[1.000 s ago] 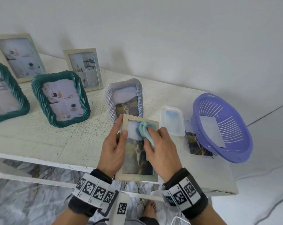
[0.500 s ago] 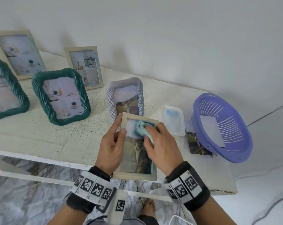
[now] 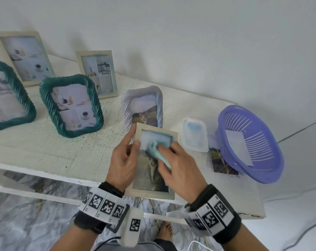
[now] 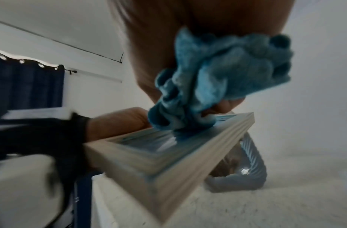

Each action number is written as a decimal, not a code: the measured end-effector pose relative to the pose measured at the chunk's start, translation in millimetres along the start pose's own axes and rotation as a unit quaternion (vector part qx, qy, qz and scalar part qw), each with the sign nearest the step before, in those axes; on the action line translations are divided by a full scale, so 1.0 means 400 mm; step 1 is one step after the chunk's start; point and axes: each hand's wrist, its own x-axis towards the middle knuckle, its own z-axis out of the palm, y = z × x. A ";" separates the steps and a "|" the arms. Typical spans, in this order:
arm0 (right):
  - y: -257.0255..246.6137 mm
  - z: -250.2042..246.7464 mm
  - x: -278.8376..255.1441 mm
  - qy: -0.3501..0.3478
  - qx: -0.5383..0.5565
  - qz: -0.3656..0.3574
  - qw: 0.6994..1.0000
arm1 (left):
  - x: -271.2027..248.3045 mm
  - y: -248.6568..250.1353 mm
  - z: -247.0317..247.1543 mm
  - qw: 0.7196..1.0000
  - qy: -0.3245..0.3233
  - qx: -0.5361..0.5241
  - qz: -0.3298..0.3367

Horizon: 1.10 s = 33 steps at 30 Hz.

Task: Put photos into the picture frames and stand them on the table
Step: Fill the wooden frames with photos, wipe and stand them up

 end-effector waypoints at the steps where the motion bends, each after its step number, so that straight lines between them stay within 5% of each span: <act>1: -0.007 0.003 -0.015 -0.032 0.017 -0.025 0.999 | 0.001 0.002 -0.004 1.000 0.001 0.005 0.001; 4: 0.004 -0.007 -0.033 -0.089 0.018 -0.059 0.994 | 0.000 0.001 -0.008 1.000 0.003 0.012 0.001; 10: 0.041 -0.026 0.031 0.007 -0.029 0.006 1.000 | -0.006 0.008 0.015 1.000 -0.016 -0.017 -0.007; 16: 0.018 -0.010 -0.039 -0.129 0.030 -0.101 0.986 | 0.004 0.010 -0.003 1.000 0.004 0.009 -0.009; 22: 0.055 -0.047 0.017 0.000 -0.016 -0.022 1.000 | -0.020 0.025 0.021 1.000 -0.005 -0.011 -0.018; 29: 0.009 -0.031 -0.054 -0.142 0.027 -0.124 0.982 | 0.001 0.015 0.006 1.000 0.004 0.002 -0.018; 33: 0.046 -0.063 -0.025 -0.096 -0.030 -0.080 0.992 | -0.011 0.011 0.017 1.000 0.008 -0.004 -0.022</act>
